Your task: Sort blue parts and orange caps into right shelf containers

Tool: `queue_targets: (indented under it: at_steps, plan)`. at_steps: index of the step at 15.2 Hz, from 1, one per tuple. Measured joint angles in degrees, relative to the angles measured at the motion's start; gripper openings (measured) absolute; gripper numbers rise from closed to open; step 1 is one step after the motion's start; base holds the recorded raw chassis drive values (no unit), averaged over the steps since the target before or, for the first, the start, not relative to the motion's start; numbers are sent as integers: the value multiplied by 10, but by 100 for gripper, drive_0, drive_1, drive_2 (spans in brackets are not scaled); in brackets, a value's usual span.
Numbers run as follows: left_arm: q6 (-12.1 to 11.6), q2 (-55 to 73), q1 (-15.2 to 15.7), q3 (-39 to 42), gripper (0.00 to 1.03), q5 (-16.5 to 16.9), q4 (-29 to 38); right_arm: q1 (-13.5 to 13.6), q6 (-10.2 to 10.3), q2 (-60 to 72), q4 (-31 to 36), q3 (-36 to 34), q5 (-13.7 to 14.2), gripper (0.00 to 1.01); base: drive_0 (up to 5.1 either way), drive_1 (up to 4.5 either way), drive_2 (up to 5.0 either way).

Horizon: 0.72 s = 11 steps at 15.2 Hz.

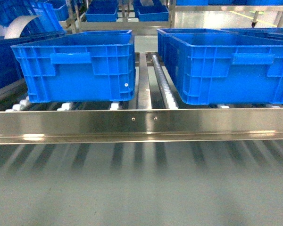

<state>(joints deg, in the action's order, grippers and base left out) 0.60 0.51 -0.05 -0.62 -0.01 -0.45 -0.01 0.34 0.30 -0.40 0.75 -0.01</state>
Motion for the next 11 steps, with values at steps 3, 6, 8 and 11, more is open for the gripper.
queue_targets:
  at_steps: [3, 6, 8, 11]
  plan:
    - [0, 0, 0, 0, 41, 0, 0, 0, 0, 0, 0, 0, 0, 39, 0, 0, 0]
    - [0, 0, 0, 0, 41, 0, 0, 0, 0, 0, 0, 0, 0, 39, 0, 135, -134]
    - [0, 0, 0, 0, 41, 0, 0, 0, 0, 0, 0, 0, 0, 39, 1, 407, -405]
    - [0, 0, 0, 0, 41, 0, 0, 0, 0, 0, 1, 0, 0, 39, 7, 413, -399]
